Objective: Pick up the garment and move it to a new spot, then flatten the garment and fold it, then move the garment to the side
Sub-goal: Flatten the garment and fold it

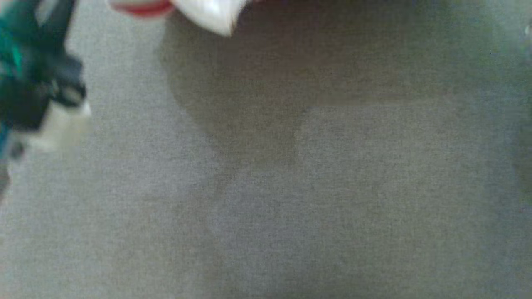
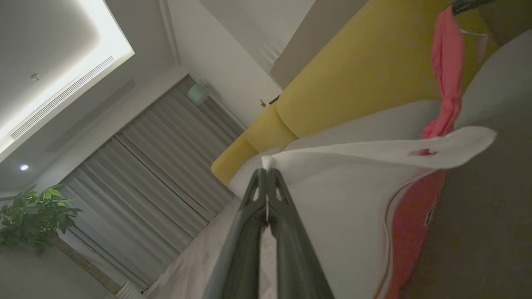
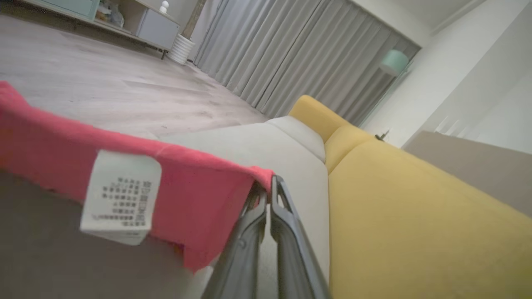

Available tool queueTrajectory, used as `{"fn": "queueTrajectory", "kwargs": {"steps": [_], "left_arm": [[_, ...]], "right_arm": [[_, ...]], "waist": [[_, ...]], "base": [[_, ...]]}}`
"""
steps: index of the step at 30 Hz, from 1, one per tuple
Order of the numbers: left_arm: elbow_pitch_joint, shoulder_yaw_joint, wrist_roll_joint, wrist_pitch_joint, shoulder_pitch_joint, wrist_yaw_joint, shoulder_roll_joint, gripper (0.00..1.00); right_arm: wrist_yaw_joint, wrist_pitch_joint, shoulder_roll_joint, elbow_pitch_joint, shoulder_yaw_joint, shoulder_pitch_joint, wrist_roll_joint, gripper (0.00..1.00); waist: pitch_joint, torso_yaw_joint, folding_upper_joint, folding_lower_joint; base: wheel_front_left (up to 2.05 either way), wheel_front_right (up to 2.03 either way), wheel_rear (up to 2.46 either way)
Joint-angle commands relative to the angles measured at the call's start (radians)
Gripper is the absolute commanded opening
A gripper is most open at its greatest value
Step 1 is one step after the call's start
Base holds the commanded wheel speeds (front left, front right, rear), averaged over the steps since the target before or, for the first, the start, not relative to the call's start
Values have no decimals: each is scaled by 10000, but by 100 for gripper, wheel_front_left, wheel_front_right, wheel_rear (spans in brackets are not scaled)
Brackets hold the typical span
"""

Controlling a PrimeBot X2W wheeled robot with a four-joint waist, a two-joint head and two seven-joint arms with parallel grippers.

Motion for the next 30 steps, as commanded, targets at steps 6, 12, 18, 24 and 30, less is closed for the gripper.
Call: {"fn": "queueTrajectory", "kwargs": {"steps": [6,12,18,24,30], "left_arm": [[-1371,371,-261,-8,3356,831,1334,0],[-1837,0,-467,-8,5637,1315,1670,0],[-2032,-471,-673,-8,7483,1678,1839,0],[-2370,-509,-923,-8,8152,1777,1974,0],[-2325,-170,-654,-9,6860,1179,1955,0]], "right_arm": [[-7,-21,-842,-786,-295,3346,991,0],[-7,200,-1008,-1508,-311,5575,1655,0],[-7,984,-1187,-3087,-640,7717,2110,0],[-7,1523,-1346,-4241,-1132,8877,2373,0],[-7,1889,-1267,-4284,-1356,8301,2466,0]], "waist": [[-1165,-130,0,0],[-1706,-369,0,0],[-1943,-572,0,0],[-1812,-631,0,0],[-1229,-514,0,0]], "base": [[0,0,0],[0,0,0],[0,0,0],[0,0,0],[0,0,0]]}}
